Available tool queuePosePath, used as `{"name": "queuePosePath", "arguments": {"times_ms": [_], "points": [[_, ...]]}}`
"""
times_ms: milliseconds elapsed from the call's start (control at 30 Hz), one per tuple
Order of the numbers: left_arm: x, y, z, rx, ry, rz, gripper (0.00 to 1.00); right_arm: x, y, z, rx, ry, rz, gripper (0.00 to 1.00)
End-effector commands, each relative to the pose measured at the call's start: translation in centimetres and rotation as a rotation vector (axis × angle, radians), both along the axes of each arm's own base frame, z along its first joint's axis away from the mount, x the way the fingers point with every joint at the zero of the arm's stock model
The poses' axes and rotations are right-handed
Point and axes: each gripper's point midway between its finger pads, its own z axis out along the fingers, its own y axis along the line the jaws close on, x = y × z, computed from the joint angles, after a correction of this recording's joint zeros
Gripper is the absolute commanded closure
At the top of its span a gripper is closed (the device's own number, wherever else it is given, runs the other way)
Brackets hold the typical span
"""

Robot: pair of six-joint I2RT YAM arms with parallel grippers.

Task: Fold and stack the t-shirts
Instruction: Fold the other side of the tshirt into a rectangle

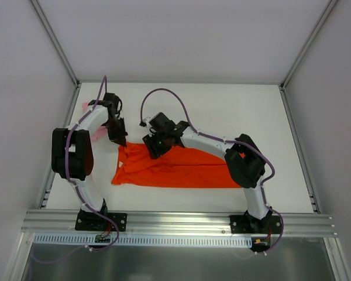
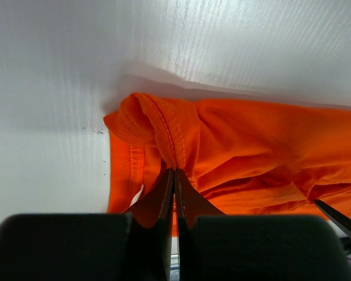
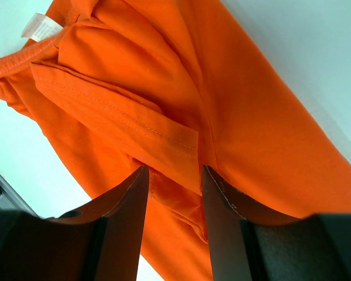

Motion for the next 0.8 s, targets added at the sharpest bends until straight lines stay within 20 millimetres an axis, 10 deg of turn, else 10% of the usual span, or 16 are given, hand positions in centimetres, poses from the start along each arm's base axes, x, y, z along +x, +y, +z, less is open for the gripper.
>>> {"name": "queuePosePath", "arguments": {"times_ms": [0, 400, 600, 767], "points": [[-0.8, 0.5, 1.3, 0.011, -0.004, 0.026, 1.0, 0.3, 1.3, 1.0, 0.04, -0.006, 0.037, 0.55], [-1.5, 0.6, 1.1, 0.017, 0.011, 0.029, 1.0, 0.1, 2.0, -1.2, 0.025, 0.033, 0.079, 0.67], [-1.6, 0.7, 1.2, 0.019, 0.005, 0.033, 1.0, 0.0, 1.9, 0.6, 0.047, 0.011, 0.069, 0.99], [-1.1, 0.5, 2.0, 0.009, -0.025, 0.039, 1.0, 0.0, 1.2, 3.1, 0.068, -0.017, 0.04, 0.99]]}}
